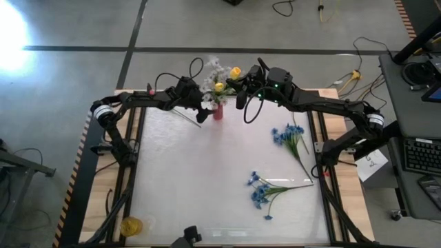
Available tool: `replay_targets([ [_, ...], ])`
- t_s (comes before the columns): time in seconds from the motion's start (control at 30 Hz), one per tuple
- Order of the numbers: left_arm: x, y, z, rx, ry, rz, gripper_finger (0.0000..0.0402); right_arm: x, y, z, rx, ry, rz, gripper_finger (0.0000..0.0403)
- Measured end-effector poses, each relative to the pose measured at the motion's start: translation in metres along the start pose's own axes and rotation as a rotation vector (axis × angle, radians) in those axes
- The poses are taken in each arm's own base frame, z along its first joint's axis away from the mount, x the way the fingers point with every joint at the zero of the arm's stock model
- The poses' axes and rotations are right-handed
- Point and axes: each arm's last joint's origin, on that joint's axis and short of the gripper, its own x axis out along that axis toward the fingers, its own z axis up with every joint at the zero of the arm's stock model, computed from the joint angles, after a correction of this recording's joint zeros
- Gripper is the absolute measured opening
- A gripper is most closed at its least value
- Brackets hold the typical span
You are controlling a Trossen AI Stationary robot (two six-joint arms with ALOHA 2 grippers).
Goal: Sort flowers into vase by color
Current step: Put the yellow flower into the red vase
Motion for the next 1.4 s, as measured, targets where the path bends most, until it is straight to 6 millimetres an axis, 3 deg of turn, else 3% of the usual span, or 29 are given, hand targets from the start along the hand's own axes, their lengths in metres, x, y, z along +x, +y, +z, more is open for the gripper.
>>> replay_targets([
  [0.3,0.012,-0.008,-0.002,0.017,-0.023,-0.046,0.0318,0.007,-0.002,-0.008,0.013,0.025,-0.001,0.0012],
  [0.7,0.016,-0.007,-0.004,0.028,-0.02,-0.039,0.0311,0.009,0.002,0.008,-0.017,0.003,0.026,0.0012],
  [0.93,0.017,-0.009,-0.003,0.069,-0.02,-0.026,0.0309,0.011,0.001,0.005,-0.015,0.029,0.022,0.0012],
  [1.03,0.018,-0.012,-0.003,0.09,-0.02,-0.033,0.0286,0.011,0.001,0.004,-0.011,0.035,0.021,0.0012],
  [1.17,0.018,-0.013,-0.003,0.097,-0.021,-0.033,0.0209,0.011,0.001,0.003,-0.005,0.045,0.019,0.0012],
  [1.4,0.018,-0.012,-0.003,0.102,-0.021,-0.033,0.0206,0.012,0.002,0.003,0.014,0.048,0.039,0.0012],
])
